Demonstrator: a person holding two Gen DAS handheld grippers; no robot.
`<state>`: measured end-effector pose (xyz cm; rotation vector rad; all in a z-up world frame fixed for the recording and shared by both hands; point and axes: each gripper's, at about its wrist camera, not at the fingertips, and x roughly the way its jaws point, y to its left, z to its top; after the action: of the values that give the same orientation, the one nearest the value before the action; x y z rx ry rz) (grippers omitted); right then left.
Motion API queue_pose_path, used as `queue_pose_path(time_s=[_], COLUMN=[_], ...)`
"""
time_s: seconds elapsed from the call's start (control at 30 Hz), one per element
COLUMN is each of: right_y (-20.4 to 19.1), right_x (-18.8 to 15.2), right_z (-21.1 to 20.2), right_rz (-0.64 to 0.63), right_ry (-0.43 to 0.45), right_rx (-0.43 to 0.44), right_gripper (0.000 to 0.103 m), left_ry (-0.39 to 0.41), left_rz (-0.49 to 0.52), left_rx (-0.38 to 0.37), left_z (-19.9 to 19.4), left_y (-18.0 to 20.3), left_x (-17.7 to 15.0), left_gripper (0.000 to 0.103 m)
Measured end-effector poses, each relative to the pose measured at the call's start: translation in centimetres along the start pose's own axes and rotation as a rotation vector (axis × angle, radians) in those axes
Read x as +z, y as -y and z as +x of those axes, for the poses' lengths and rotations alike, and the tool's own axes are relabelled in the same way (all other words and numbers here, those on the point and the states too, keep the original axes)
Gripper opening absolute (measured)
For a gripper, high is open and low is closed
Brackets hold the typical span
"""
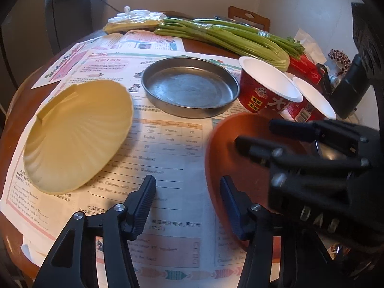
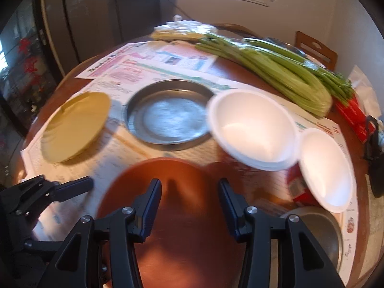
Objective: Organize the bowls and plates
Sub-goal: 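Reach the left gripper to the orange plate and grasp its rim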
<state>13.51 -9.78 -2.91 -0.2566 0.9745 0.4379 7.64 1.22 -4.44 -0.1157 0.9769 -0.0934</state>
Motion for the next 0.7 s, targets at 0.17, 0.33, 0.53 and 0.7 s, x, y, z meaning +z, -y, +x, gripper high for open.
queue_pose_path(time_s=[0.17,0.33,0.53,0.7], right_y=[-0.9,1.5,2.0,0.0], right_x=[-0.1,0.0,-0.5,-0.5], right_z=[-0.9,-1.4,-0.7,-0.1], right_rz=[-0.013,0.041,0.05,0.004], right_ry=[0.029,0.021,-0.016,-0.024], right_rx=[-0.013,-0.087,-0.073,-0.037], right_gripper=[0.049,0.049,0.049,0.049], left_ry=[0.001,-0.001,-0.01,-0.014], left_rz=[0.013,0.02,-0.012,-0.055], left_rx=[0.012,0.023,0.059,0.074], left_z=[0.0,0.2,-0.5,-1.2], left_y=[-0.1,-0.3,-1.8,-3.9], left_x=[0.3,0.2,-0.1,-0.6], left_gripper=[0.049,0.049,0.049,0.049])
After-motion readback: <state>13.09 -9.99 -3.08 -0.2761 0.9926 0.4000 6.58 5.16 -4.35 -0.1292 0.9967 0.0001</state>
